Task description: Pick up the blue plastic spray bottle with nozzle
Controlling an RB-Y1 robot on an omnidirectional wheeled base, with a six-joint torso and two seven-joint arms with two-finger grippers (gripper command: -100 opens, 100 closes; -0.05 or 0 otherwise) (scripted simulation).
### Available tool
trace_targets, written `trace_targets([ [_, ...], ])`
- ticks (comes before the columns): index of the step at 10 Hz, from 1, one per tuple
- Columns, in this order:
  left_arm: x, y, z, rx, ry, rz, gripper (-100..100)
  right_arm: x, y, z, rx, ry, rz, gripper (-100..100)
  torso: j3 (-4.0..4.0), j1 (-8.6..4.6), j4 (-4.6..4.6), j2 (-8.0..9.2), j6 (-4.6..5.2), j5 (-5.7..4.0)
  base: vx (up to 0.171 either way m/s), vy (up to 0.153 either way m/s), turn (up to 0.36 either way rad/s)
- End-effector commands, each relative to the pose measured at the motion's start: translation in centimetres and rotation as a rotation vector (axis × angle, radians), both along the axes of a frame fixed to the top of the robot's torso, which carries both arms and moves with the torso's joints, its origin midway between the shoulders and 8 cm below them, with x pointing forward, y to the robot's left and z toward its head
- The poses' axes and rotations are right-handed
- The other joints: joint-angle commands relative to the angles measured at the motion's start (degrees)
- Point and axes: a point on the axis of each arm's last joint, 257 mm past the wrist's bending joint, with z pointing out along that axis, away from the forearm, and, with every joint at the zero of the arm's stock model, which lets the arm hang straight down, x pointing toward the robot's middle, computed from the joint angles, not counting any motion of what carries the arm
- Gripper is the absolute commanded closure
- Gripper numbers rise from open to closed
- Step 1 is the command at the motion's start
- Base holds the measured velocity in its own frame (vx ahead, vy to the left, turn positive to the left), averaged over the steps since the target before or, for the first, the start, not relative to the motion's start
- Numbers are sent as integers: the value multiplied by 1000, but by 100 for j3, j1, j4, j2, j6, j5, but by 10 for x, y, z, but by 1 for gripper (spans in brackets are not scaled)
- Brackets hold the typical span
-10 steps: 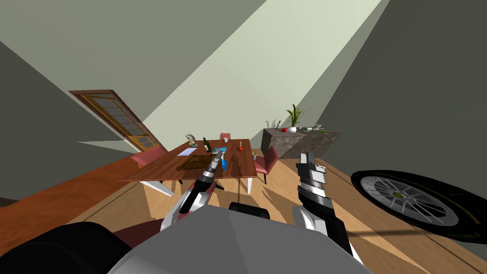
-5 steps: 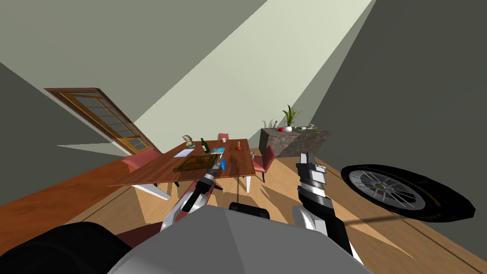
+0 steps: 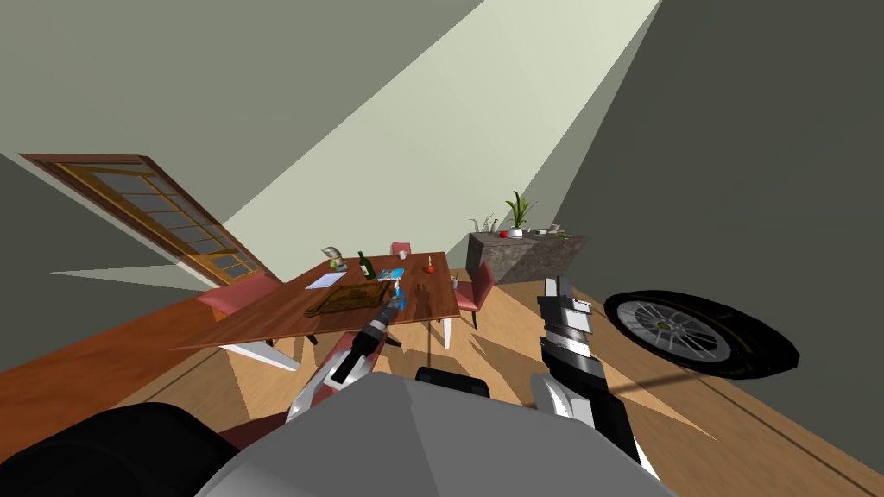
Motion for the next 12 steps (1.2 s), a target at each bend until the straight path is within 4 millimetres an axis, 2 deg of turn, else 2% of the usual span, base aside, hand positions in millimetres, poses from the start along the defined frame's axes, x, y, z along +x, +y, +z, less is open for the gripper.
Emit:
trace_targets([
  [1, -6, 18, -27, 59, 68, 26, -100, 0, 0, 0, 0, 0, 0, 0, 0, 0, 0, 0, 0, 0, -3, -31, -115],
  [2, -8, 31, -40, 97, 105, 42, -100, 0, 0, 0, 0, 0, 0, 0, 0, -3, 0, 1, 0, -1, 4, -41, -137],
  [3, -9, 32, -43, 98, 113, 45, -100, 0, 0, 0, 0, 0, 0, 0, 0, -7, 0, -1, 0, -2, 8, -30, -39],
  [6, -26, 82, -88, 216, 246, 109, -100, 0, 0, 0, 0, 0, 0, 0, -5, -6, -2, -9, 0, -1, 24, -44, -120],
  [8, -40, 119, -111, 294, 329, 155, -100, 0, 0, 0, 0, 0, 0, 0, -8, -17, -3, -13, -1, -4, 37, -69, -117],
  [10, -55, 157, -128, 368, 405, 202, -100, 0, 0, 0, 0, 0, 0, 0, -11, -16, -4, -19, 0, -5, 55, -64, -141],
  [11, -55, 157, -128, 368, 405, 202, -100, 0, 0, 0, 0, 0, 0, 0, -12, -17, -4, -21, -1, -5, 40, -41, -32],
  [12, -63, 175, -135, 402, 439, 224, -100, 0, 0, 0, 0, 0, 0, 0, -10, -11, -3, -17, -2, -3, 39, -42, -82],
])
